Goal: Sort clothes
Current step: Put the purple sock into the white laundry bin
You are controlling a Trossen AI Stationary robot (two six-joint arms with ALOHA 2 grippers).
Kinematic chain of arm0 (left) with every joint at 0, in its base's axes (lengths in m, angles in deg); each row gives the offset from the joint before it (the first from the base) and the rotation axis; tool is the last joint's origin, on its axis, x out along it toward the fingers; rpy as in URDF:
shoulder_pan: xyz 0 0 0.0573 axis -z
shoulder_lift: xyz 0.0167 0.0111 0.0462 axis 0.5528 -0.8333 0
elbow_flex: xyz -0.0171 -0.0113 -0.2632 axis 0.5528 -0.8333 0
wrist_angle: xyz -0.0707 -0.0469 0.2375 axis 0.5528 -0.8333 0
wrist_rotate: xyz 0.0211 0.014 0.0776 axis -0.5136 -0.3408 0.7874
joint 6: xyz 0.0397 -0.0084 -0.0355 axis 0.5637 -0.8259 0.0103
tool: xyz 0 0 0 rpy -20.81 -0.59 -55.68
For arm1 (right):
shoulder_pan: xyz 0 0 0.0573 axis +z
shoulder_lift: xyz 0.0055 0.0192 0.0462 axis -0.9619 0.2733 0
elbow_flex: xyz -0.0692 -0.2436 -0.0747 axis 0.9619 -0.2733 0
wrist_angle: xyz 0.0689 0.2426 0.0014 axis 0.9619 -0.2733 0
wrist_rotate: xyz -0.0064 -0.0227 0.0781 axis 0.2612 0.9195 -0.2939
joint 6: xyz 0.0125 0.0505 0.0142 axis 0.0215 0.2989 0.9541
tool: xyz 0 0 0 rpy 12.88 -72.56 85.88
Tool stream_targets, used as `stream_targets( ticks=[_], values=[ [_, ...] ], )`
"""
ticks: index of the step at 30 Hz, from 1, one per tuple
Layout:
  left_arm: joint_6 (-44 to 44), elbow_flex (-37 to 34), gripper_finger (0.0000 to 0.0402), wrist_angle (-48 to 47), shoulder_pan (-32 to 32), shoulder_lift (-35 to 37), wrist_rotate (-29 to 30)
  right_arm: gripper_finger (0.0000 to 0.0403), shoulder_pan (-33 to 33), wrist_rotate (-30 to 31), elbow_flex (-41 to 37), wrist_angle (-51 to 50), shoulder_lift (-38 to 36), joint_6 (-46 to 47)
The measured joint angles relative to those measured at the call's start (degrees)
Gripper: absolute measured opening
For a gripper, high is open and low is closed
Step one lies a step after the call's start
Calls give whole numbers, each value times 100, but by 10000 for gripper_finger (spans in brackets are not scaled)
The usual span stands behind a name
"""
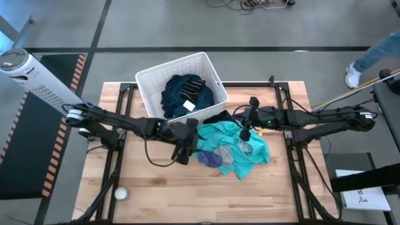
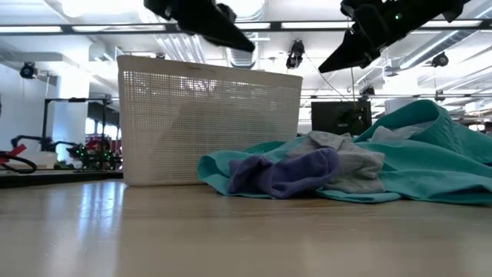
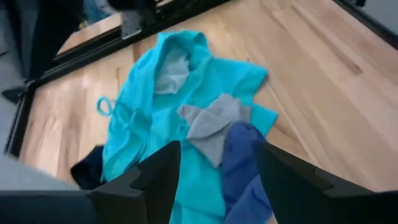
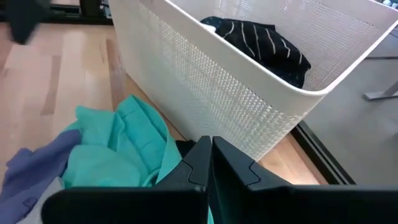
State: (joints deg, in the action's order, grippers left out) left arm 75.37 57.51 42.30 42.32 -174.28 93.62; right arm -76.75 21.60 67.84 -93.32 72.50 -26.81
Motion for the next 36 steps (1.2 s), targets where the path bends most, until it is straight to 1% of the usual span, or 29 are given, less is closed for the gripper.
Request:
stream_targets(
  ticks=[5, 11, 19, 26, 28, 32, 34, 36],
  values=[
    [88, 634, 189, -624, 34, -751, 22, 0, 97, -3, -5, -145, -259, -175],
    [265, 1310, 185, -866, 37, -1638, 28, 0, 100, 1, -9, -263, -717, -183],
    [377, 1992, 209, -900, 37, -2584, 34, 0, 100, -2, -15, -355, -1101, -196],
    [382, 2388, 231, -937, 37, -3186, 101, 0, 100, -2, -13, -420, -1144, -200],
    [383, 2448, 232, -945, 37, -3313, 213, 0, 100, -2, -15, -458, -1132, -199],
    [386, 2512, 221, -936, 42, -3474, 534, 0, 100, -2, -22, -499, -1131, -182],
    [386, 2497, 203, -940, 44, -3500, 584, 0, 100, -2, -22, -497, -1132, -182],
    [365, 2470, 177, -951, 41, -3500, 602, 0, 100, -2, -22, -494, -1132, -182]
  ],
)
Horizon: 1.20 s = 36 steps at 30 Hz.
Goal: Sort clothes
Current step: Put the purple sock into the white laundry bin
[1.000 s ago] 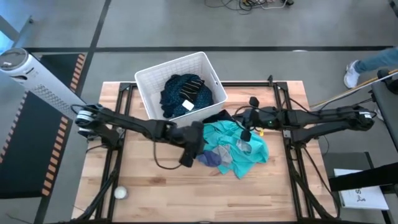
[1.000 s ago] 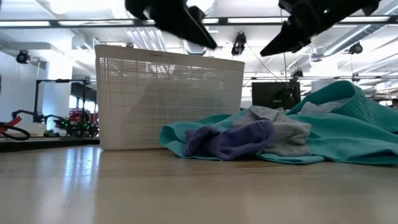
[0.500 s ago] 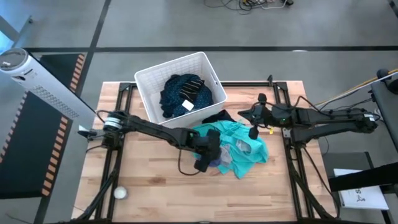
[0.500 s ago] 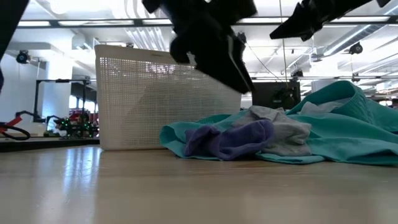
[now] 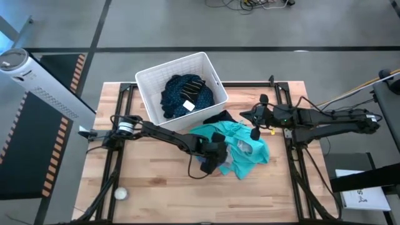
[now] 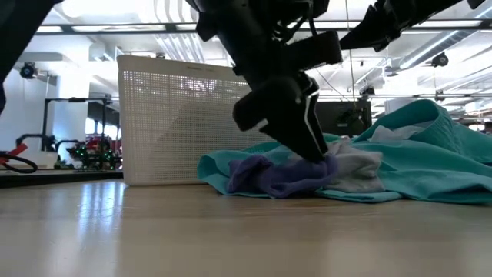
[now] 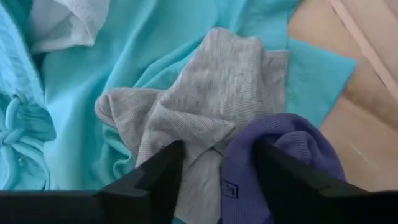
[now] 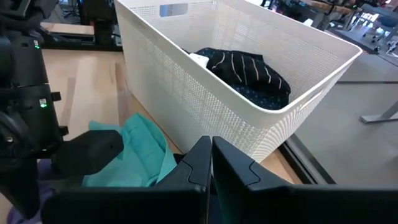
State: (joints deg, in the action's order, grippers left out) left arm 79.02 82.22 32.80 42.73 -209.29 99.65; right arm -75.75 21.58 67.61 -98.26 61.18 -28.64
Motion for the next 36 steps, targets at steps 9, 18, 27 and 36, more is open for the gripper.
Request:
stream_targets(
  ticks=[9, 18, 27, 36],
  values=[
    [-85, 40, 11, -202, 2, 192, 64, 0, 0, 0, -1, 1, 2, 0],
    [-195, 40, 3, -415, 115, 868, 45, 0, 0, 0, -4, -14, 2, 0],
    [-330, 33, 1, -442, 151, 2118, 787, 0, 0, -2, -4, -13, 2, 2],
    [12, 31, 0, -340, -184, 3334, 2643, 0, 0, -4, -4, -22, 2, 46]
  ],
)
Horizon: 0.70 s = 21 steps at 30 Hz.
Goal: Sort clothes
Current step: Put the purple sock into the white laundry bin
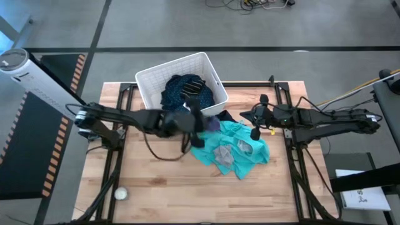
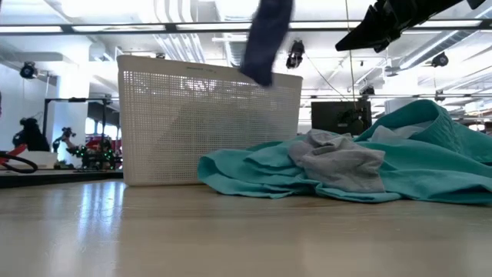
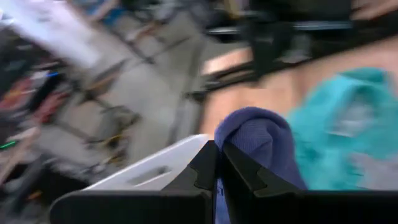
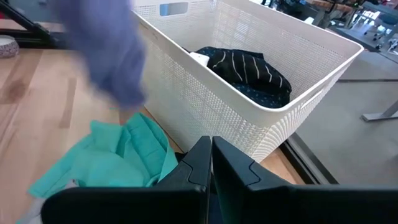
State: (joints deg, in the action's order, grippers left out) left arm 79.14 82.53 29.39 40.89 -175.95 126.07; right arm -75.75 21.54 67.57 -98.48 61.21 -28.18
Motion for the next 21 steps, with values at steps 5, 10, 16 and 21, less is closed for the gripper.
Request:
stream_targets(
  ticks=[5, 10, 16, 21],
  values=[
    [149, 0, 0, 72, -630, 396, 359, 0, 0, 0, 0, -7, 13, 50],
    [163, -17, 0, 43, -1421, 536, 323, 0, 0, 0, 0, -11, 33, 59],
    [-83, -125, 0, -183, -2157, 498, 252, 0, 0, 0, 0, -13, 33, 63],
    [-772, -205, 19, -579, -2469, 335, 247, 0, 0, 0, 0, -104, 33, 68]
  ],
)
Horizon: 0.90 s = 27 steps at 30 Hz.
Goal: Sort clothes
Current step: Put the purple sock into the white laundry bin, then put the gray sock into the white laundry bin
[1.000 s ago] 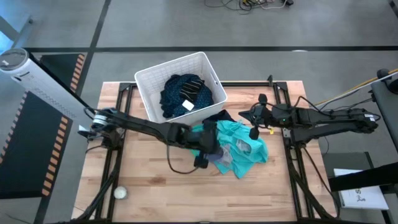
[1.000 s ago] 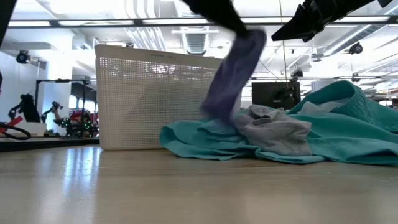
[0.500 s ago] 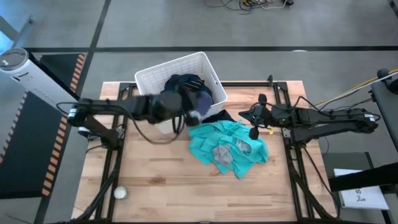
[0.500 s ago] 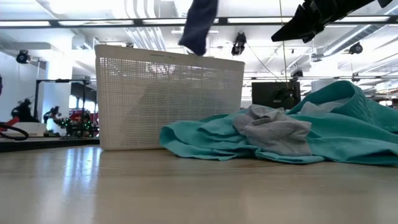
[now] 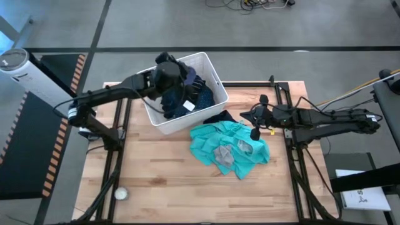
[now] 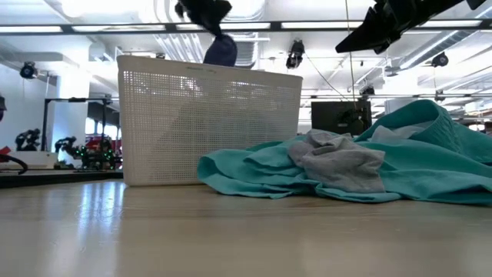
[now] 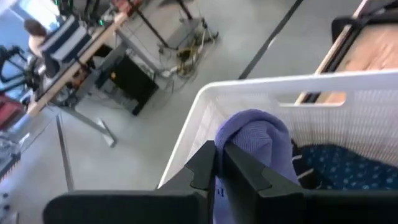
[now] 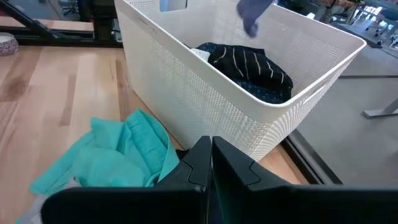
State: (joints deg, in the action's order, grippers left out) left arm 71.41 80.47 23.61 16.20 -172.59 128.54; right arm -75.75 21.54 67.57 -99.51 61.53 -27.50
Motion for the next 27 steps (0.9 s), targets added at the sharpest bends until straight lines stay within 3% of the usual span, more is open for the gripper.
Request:
stream_targets(
  ticks=[5, 13, 17, 21, 27],
  values=[
    [4, -7, 73, -185, 7, -156, -5, 0, 0, 0, 0, -16, 0, 57],
    [17, -13, 194, -228, 83, -231, -11, 0, 0, -2, 0, -14, 0, 55],
    [-68, -13, 239, -233, 105, -161, -499, 0, 0, 0, -32, 6, 0, 30],
    [-111, -13, 250, -146, 201, -66, -1535, 0, 0, -2, -144, 19, 0, -11],
    [195, -13, 205, 385, 754, -11, -2473, 0, 0, -2, -344, 173, -2, 39]
  ],
)
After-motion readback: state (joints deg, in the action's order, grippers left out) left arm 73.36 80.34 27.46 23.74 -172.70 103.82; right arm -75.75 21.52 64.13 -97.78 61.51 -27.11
